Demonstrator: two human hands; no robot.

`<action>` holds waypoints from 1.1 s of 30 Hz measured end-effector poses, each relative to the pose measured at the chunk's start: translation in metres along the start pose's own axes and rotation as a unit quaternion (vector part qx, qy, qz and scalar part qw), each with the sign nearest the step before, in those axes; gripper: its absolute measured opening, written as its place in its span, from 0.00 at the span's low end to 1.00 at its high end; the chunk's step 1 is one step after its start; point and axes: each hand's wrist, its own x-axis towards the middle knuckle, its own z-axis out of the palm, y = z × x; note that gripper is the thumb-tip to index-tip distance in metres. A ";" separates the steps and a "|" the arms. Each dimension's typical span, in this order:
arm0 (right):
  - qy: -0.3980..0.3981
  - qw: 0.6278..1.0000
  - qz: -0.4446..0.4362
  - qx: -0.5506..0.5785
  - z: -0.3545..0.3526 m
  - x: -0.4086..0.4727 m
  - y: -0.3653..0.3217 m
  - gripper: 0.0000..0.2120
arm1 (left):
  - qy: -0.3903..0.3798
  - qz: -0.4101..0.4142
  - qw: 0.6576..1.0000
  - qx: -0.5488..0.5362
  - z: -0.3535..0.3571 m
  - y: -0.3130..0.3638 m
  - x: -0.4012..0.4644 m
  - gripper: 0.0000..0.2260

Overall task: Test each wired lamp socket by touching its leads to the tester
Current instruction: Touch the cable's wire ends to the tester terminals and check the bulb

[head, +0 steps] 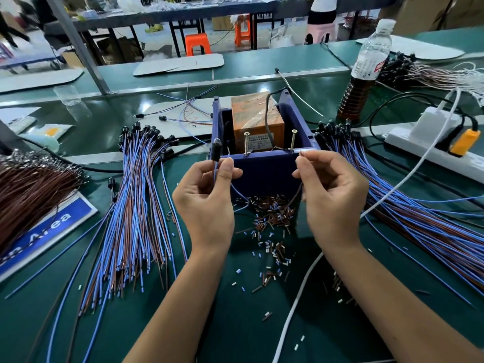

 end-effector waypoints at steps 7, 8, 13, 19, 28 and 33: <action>0.091 0.989 -0.051 -0.107 0.007 0.013 0.002 0.04 | 0.011 0.019 0.999 0.033 0.011 0.000 0.000 0.06; 0.090 0.987 -0.060 -0.117 0.009 0.015 0.002 0.04 | 0.014 0.023 0.999 0.038 0.013 -0.001 0.000 0.06; 0.071 0.985 -0.079 -0.135 0.014 0.015 0.003 0.05 | 0.031 0.040 0.996 0.071 0.016 -0.003 0.000 0.07; 0.068 0.983 -0.090 -0.144 0.012 0.015 0.001 0.05 | 0.031 0.053 0.995 0.084 0.017 -0.003 0.000 0.07; 0.058 0.985 -0.082 -0.140 0.014 0.014 0.000 0.05 | 0.013 0.078 0.991 0.110 0.015 -0.002 0.003 0.08; 0.055 0.986 -0.080 -0.139 0.014 0.015 0.002 0.05 | -0.008 0.116 0.983 0.145 0.017 -0.004 0.004 0.12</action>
